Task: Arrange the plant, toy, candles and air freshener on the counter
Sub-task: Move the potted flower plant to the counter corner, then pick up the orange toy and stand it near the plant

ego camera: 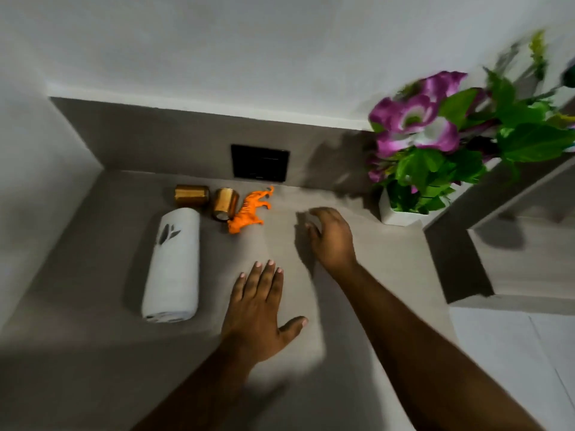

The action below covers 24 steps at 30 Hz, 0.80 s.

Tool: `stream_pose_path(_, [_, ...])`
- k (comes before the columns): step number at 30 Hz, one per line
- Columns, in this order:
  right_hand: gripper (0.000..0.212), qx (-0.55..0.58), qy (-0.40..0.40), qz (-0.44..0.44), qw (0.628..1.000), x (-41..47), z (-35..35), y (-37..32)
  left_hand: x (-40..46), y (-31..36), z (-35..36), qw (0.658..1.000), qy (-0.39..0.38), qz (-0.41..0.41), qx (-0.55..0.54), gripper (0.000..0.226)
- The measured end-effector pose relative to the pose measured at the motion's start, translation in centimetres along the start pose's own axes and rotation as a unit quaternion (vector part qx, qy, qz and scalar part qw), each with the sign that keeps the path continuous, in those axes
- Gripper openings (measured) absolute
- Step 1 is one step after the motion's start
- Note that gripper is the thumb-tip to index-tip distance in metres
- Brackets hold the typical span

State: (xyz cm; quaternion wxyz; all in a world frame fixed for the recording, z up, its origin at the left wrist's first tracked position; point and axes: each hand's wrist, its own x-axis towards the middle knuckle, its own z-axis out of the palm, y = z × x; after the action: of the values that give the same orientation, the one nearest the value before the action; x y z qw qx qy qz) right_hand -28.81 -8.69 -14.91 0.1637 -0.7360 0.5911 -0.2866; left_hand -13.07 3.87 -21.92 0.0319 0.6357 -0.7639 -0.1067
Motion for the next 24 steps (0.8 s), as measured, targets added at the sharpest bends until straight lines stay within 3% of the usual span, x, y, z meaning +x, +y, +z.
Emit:
stream_pose_path(3, [0.022,-0.05,-0.12,-0.154,0.979,4.6,2.4,-5.0,-1.4,-1.0,-0.3,0.999,0.002,-0.029,-0.016,0.101])
stream_pose_path(6, [0.026,-0.182,-0.245,-0.207,0.93,7.6,5.0,-7.3,-1.5,-1.1,-0.5,0.999,0.007,-0.033,-0.037,0.103])
stream_pose_path(13, [0.05,-0.293,-0.281,-0.18,0.896,8.2,5.4,-6.7,-1.3,-1.3,-0.3,0.998,0.012,-0.041,-0.051,0.106])
stream_pose_path(19, [0.04,-0.3,-0.314,-0.12,0.893,8.6,2.8,-3.1,-1.1,-1.1,-0.4,0.998,0.014,-0.044,-0.044,0.106])
stream_pose_path(24, [0.025,-0.261,-0.353,0.026,0.898,9.1,0.4,-0.1,-1.2,-1.2,-0.3,0.998,0.009,-0.044,-0.044,0.105])
